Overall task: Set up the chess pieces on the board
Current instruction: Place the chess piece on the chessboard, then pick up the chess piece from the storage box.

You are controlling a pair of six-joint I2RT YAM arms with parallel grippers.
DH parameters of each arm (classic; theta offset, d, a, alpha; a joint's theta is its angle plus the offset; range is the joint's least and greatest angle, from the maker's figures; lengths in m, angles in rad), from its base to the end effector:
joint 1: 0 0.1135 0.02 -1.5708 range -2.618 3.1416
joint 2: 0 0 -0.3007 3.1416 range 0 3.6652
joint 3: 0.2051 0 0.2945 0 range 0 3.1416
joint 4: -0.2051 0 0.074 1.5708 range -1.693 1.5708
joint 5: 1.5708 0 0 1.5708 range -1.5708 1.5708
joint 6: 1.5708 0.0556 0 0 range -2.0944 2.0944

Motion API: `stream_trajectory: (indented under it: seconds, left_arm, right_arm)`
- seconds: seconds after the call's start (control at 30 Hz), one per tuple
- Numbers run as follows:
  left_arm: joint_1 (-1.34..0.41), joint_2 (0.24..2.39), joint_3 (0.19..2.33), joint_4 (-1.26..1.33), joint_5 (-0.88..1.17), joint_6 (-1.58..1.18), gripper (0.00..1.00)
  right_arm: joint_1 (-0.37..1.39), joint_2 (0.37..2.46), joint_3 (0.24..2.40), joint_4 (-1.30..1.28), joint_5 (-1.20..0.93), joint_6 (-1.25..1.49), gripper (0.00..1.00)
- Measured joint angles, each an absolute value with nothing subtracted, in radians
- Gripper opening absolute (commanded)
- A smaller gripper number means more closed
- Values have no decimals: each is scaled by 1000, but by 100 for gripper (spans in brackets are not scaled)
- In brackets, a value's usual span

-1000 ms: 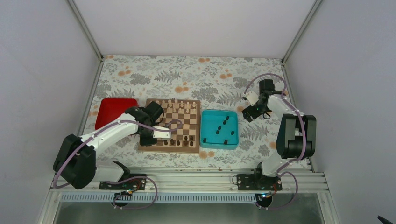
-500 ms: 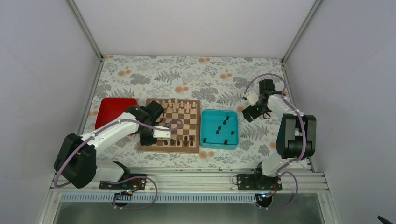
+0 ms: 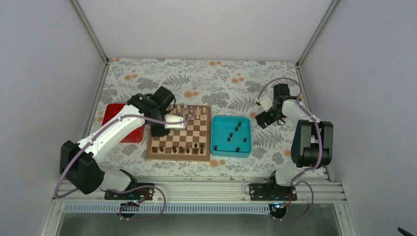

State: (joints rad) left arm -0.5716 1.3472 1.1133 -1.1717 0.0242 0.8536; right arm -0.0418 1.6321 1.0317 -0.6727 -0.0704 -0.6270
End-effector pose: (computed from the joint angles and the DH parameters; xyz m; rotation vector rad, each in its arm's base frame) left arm 0.2255 -0.1467 0.2704 1.9471 2.2488 -0.0010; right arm 0.3480 -0.0106 0.1765 -0.8327 2.7123 -0.0453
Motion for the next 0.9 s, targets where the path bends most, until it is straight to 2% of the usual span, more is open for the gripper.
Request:
stream_trajectory:
  seconds: [0.13,0.27,0.47,0.6,0.77,0.9]
  left_arm:
    - [-590,1433,1365,-1205,46,863,50]
    - [-675,1553,1568,-1192,64,865,55]
    - [-838,1824,1818,-1121,83,865,57]
    - [-903,2011,1942,-1095,99,874,64]
    - [-950,2213,2134,-1114,146,873,64]
    - [-974,2305,2240,-1141,168,881,57]
  right_arm:
    - [-42,1632,1032,-673,-69,-627,100]
    - [-42,1632,1032,-673,-69,-627,100]
    - [-42,1632,1032,-669,-68,-627,100]
    - [-42,1632,1032,-669,-70,-627,100]
    - [-42,1632,1032,-669,-73,-627,100]
    - [-42,1632,1032,-669,-75,-627,100]
